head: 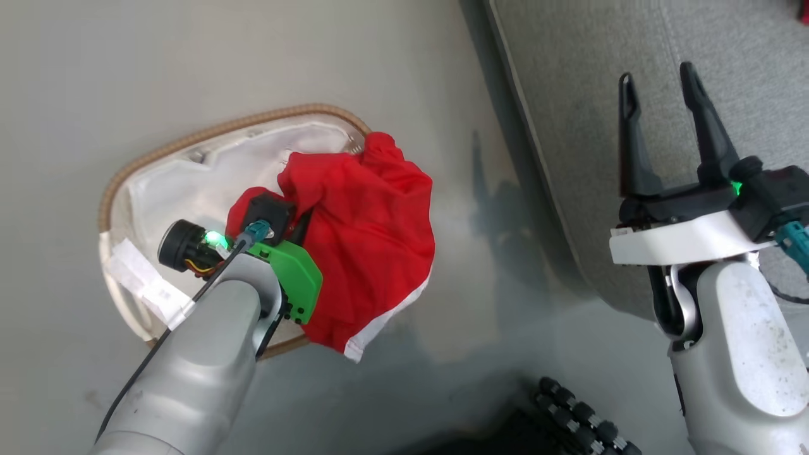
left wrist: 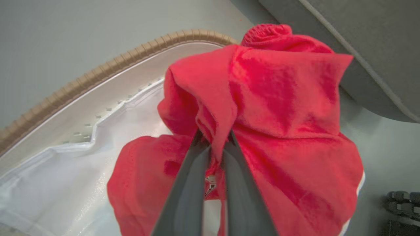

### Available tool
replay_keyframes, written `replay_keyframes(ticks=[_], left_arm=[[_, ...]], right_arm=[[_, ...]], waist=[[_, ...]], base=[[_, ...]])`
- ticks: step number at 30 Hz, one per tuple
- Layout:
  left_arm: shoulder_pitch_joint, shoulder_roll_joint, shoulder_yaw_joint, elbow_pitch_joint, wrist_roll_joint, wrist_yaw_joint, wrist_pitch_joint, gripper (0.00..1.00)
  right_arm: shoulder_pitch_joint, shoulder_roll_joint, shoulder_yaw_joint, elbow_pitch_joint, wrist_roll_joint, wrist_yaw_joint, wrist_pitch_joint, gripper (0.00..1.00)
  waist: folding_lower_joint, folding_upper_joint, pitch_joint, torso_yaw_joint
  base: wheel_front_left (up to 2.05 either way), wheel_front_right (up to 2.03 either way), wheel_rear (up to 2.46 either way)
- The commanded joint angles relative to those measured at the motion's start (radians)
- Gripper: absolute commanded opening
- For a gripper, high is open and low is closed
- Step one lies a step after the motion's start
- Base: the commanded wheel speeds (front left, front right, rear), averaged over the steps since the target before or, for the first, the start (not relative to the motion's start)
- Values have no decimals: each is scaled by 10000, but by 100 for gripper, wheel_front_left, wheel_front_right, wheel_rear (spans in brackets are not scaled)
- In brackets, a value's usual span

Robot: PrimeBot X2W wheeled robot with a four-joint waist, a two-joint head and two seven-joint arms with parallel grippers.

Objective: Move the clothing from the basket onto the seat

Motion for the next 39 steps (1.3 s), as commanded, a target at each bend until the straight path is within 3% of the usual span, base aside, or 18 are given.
replay_keyframes(ticks=[1,8,21,29,39], left_arm=[[195,113,-51,-206,-134,-41,-104,0],[615,393,-496,-1521,-244,-40,-220,0],[197,1852,-1272,-4577,72,-37,403,0],[-553,2437,-1158,-6270,-6,30,1349,0],[-1089,2544,-947,-7293,-177,223,1759,0]], right_arm=[[281,-39,-59,121,-133,-14,-23,100],[1040,-39,-162,685,-563,-14,-23,100],[2361,-39,250,1527,-814,-14,-24,100],[2359,-39,1003,1829,-849,-14,-24,100],[1231,-36,2437,2150,-1105,-14,-22,100]], waist=[[0,-1,-1412,771],[0,-1,-3171,1270],[0,-1,-5790,1585],[0,-1,-6637,1619],[0,-1,-6980,1625]], base=[[0,0,0],[0,0,0],[0,0,0],[0,0,0],[0,0,0]])
